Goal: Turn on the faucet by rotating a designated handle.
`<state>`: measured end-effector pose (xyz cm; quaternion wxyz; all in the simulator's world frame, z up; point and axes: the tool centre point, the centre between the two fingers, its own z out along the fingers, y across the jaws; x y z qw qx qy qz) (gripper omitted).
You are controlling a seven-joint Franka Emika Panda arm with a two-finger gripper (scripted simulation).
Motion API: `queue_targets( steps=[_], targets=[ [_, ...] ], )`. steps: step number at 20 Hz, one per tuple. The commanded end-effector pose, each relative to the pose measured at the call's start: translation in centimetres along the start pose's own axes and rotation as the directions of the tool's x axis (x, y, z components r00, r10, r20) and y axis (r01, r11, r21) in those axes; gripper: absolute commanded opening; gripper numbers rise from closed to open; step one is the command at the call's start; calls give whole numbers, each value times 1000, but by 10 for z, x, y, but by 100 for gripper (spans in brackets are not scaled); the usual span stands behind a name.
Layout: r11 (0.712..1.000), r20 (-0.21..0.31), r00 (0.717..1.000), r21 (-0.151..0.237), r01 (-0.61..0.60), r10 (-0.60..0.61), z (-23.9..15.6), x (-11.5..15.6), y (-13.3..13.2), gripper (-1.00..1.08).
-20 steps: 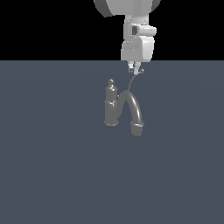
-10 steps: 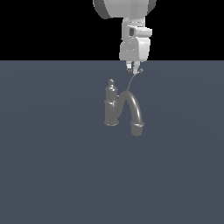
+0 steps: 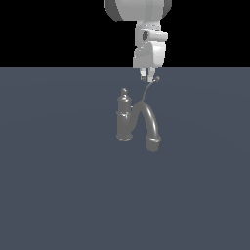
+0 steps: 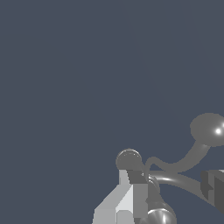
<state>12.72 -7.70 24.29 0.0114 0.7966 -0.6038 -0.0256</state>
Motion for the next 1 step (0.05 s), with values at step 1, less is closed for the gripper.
queue_targets(
  steps=[1],
  targets=[
    [999, -26, 1000, 49, -7, 8, -1, 18, -17, -100]
  ],
)
